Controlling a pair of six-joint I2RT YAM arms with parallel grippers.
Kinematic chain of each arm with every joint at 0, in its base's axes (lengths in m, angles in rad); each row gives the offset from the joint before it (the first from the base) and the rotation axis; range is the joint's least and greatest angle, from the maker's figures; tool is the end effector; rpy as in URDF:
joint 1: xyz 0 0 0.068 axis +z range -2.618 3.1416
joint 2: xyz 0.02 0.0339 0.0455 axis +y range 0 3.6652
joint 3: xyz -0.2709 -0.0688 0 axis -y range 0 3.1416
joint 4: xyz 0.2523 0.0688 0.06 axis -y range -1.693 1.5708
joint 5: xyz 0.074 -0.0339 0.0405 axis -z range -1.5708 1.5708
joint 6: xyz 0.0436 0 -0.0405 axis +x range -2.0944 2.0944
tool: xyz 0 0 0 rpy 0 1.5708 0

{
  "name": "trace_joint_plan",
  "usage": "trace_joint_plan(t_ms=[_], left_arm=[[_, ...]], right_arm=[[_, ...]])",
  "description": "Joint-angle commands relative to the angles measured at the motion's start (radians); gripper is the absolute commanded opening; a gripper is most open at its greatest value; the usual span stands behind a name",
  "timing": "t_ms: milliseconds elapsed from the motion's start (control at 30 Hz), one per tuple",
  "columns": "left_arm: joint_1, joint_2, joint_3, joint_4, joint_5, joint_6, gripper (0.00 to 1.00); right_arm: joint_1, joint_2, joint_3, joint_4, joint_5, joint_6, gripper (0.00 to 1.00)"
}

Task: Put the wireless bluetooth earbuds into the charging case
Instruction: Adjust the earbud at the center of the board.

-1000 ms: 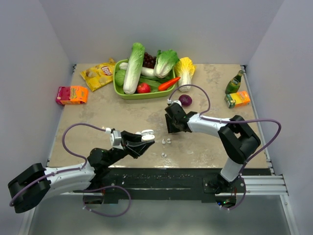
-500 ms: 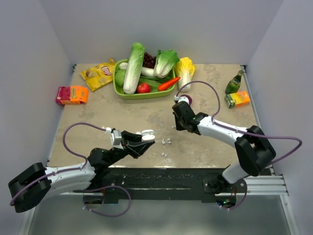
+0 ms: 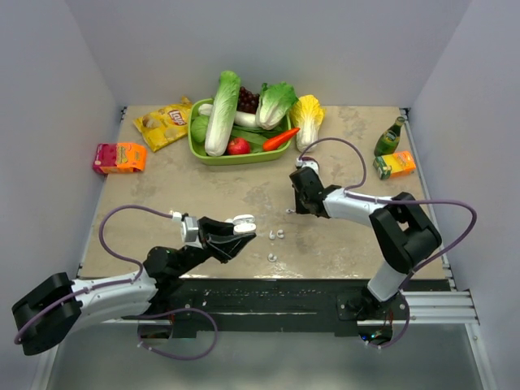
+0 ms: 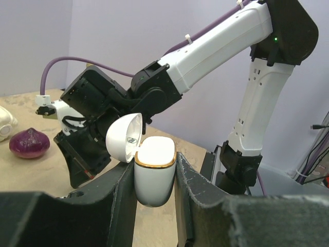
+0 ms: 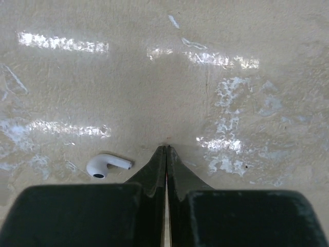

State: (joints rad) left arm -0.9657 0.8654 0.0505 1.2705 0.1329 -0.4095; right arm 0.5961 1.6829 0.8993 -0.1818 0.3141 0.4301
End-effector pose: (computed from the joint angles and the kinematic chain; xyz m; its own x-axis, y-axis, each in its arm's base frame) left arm 0.0899 -0.1401 0.2289 -0.1219 -0.5175 -0.8470 0.9095 0.2834 -0.3041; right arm 0.2865 0.1781 0.1522 -0.7805 -0.0503 -0.6232 -0.0693 0.9976 0.0064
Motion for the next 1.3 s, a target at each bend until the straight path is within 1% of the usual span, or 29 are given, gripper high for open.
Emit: trace_joint_plan(t_ms=[0, 233, 500, 700, 1033, 1267], left_arm=[[-0.007, -0.012, -0.268, 0.073, -0.013, 0.001, 0.00], [-0.007, -0.005, -0.274, 0.089, -0.009, -0.002, 0.00], [-0.007, 0.007, -0.271, 0.098, -0.006, -0.005, 0.00], [-0.007, 0.034, -0.278, 0.130, -0.001, -0.015, 0.00], [-0.007, 0.023, -0.284, 0.127, -0.006, -0.022, 0.00], [-0.010, 0.024, -0.284, 0.127, -0.007, -0.023, 0.00]], right_arm=[[-0.001, 0.021, 0.033, 0.064, -0.040, 0.010, 0.00], [-0.001, 0.026, -0.008, 0.114, -0.093, 0.009, 0.00], [0.004, -0.005, -0.077, 0.114, -0.132, 0.029, 0.00], [0.024, -0.028, -0.111, 0.111, -0.133, 0.044, 0.00], [0.070, -0.052, -0.109, 0.056, -0.112, 0.070, 0.00], [0.073, -0.083, -0.100, 0.012, -0.079, 0.084, 0.00]])
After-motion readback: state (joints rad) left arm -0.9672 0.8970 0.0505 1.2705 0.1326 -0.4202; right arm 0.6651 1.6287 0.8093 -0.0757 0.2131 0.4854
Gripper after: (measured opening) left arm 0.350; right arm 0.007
